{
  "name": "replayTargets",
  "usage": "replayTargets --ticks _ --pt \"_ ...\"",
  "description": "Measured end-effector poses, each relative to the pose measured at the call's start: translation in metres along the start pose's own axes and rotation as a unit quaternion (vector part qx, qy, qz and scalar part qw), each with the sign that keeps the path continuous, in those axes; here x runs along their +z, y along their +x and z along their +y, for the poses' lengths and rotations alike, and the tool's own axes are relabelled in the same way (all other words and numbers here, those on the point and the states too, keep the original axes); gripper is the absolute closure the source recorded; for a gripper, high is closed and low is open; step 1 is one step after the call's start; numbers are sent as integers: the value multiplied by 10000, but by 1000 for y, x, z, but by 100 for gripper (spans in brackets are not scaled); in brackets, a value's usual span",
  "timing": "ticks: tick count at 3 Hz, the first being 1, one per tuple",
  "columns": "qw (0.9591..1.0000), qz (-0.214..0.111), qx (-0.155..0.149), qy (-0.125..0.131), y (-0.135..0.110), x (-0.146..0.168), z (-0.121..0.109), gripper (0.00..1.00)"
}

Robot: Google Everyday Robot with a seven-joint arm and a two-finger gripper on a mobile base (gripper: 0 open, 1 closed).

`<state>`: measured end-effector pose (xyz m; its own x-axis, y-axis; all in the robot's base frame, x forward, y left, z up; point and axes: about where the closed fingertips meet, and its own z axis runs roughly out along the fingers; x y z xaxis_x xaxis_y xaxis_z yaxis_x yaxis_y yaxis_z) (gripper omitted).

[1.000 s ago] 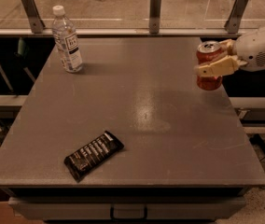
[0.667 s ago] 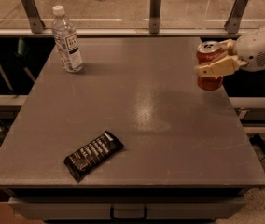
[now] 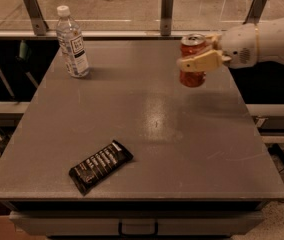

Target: Move coke can near blue plastic bottle

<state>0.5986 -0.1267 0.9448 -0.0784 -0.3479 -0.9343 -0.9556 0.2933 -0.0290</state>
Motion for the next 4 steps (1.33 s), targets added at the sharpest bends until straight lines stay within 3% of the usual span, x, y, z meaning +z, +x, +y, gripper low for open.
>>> replayTargets --ticks 1,2,3,4 --pt "9980 -505 -150 -361 -42 59 -2 100" --pt "9924 -941 -232 -758 -85 122 9 100" --pt "9924 -932 -230 -776 -86 124 9 100" --pt "9887 -1090 -213 -1005 -88 163 23 100"
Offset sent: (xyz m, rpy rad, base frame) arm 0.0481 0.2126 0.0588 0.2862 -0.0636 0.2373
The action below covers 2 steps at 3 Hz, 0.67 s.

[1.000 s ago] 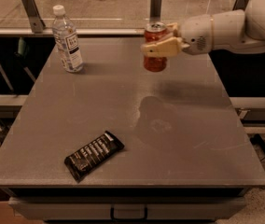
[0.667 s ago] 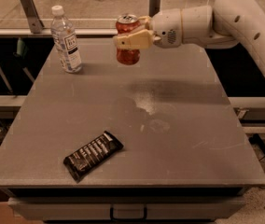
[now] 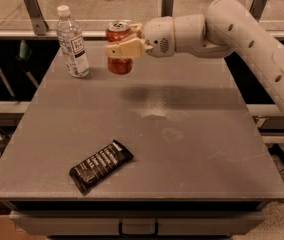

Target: Move coke can near blue plastic bottle

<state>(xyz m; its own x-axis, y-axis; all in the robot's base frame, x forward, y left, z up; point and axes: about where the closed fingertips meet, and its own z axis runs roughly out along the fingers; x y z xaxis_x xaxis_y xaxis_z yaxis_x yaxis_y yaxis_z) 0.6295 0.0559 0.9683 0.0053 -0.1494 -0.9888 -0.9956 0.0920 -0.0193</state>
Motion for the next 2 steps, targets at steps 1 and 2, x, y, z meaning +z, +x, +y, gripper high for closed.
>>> replayTargets --ticks 1,2 --pt "9999 -88 14 -70 14 45 -5 100" --pt "9999 -113 4 96 27 72 -19 100"
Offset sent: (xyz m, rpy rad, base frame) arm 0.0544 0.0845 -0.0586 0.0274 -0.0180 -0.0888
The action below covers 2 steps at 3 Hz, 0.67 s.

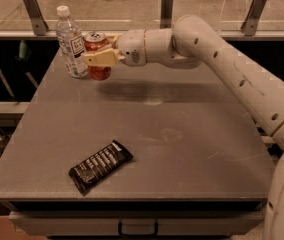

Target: Move coke can near blue plastic bottle

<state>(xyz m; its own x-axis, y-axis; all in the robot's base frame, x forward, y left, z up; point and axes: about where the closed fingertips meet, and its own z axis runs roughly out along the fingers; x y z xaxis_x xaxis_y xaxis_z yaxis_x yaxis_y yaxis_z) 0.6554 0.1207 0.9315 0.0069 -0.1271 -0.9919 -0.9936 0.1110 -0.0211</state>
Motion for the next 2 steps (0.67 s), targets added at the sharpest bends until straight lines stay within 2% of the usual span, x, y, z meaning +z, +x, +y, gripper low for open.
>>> replayTargets --ticks 1,2 --pt "9995 10 4 318 12 7 -18 100" --pt "9984 -43 124 549 25 12 -32 82"
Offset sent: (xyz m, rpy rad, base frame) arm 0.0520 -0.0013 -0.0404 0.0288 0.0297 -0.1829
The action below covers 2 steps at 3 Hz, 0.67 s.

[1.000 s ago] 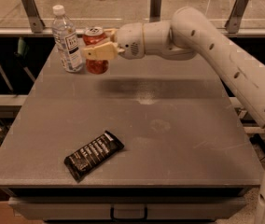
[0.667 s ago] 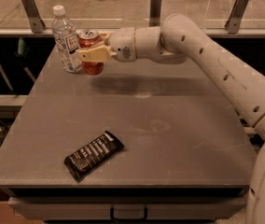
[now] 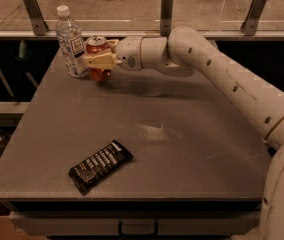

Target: Move coke can near blue plastic bottle

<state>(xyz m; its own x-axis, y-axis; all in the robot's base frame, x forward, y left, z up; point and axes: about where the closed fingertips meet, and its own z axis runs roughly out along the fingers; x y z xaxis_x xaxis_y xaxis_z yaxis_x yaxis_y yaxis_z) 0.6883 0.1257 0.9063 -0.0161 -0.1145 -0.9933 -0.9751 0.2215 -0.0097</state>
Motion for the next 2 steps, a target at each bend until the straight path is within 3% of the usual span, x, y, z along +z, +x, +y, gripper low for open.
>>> replayTargets --ticks 2 --pt "9998 -64 30 160 8 13 -23 35"
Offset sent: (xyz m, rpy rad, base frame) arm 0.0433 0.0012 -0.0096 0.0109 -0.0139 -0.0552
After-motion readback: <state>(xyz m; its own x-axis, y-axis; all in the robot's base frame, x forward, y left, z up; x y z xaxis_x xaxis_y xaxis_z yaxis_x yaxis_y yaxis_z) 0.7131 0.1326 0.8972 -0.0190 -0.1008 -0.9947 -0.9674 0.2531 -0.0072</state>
